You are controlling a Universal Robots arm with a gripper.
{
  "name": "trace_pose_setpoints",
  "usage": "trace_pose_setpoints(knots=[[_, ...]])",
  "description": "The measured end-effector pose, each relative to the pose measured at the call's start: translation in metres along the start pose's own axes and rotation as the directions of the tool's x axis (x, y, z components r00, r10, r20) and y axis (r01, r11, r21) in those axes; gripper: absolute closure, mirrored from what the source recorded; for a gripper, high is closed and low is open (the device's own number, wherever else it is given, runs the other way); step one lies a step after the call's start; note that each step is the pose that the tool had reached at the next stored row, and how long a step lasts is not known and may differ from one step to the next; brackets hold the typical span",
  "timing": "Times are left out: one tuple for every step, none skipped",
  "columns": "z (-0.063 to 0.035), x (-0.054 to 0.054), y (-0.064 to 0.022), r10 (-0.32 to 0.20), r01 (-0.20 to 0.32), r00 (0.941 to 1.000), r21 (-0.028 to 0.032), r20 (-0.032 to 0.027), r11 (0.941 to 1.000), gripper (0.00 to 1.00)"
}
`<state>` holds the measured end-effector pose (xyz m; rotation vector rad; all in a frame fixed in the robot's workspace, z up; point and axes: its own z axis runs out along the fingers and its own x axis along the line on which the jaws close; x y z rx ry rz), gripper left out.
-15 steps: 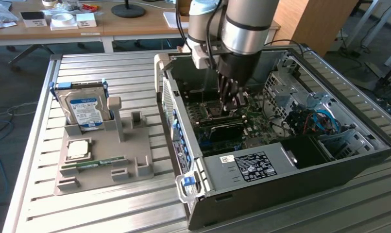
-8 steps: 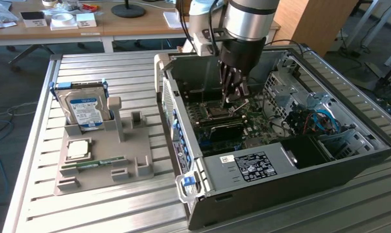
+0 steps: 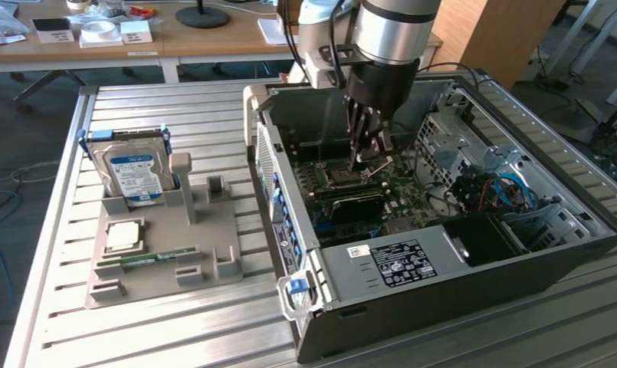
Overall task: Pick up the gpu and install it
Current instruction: 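Press down on the gpu until it lock into place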
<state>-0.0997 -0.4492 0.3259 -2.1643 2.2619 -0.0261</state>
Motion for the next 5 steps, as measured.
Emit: trace_pose_setpoints(knots=[[0.0,0.0,0.0,0.0,0.0,1.0,0.0,0.0,1.0,0.89],[0.0,0.0,0.0,0.0,0.0,1.0,0.0,0.0,1.0,0.89],[0.0,0.0,0.0,0.0,0.0,1.0,0.0,0.0,1.0,0.89],[0.0,0.0,0.0,0.0,0.0,1.0,0.0,0.0,1.0,0.89],[0.0,0.0,0.0,0.0,0.0,1.0,0.0,0.0,1.0,0.89]])
